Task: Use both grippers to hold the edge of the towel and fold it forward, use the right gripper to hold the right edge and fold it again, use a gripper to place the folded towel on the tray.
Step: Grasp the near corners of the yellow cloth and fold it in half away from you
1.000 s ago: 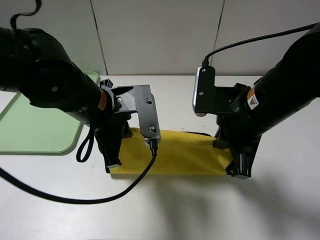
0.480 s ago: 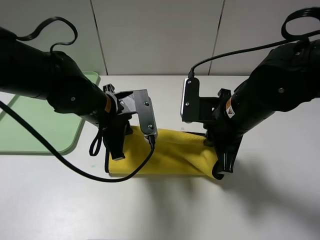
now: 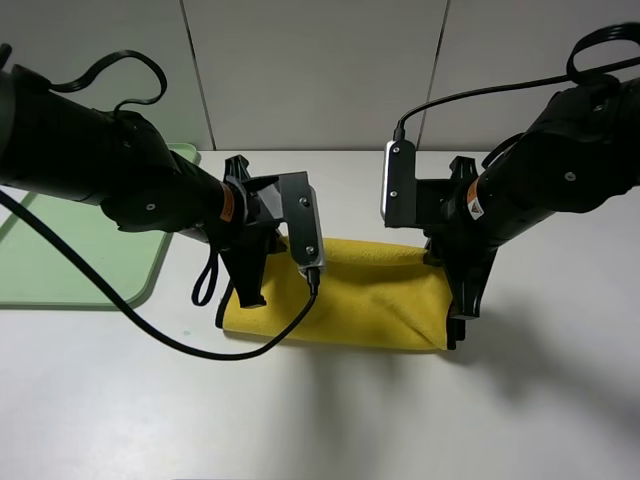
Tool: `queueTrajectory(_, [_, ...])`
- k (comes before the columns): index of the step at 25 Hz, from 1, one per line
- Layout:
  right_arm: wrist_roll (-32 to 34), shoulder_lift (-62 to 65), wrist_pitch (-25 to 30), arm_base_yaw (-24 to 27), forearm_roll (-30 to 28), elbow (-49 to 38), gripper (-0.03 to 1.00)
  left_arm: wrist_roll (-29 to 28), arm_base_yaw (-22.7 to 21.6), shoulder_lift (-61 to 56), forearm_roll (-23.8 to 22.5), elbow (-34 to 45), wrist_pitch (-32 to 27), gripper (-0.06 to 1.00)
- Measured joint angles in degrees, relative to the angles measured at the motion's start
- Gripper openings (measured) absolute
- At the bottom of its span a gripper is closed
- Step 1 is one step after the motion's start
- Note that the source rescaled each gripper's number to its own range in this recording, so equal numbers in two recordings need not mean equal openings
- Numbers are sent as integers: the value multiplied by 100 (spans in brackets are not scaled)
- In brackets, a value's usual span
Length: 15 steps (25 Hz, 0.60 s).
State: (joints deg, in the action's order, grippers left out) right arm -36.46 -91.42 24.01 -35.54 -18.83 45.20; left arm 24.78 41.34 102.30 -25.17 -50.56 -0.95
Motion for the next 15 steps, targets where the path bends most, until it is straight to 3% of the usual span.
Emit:
queueTrajectory(9, [0,0,-110,0,-17,0,0,-10,0,0,0,2,11,0])
queueTrajectory(12, [0,0,-139,0,-17,0,0,-10,0,0,0,2,11,6])
queueTrajectory(14, [0,0,-139,0,-19,0,12,-17,0,0,0,2,11,19])
queueTrajectory(15, [58,0,-139,0,-19,0,29,-39,0,0,0,2,11,30])
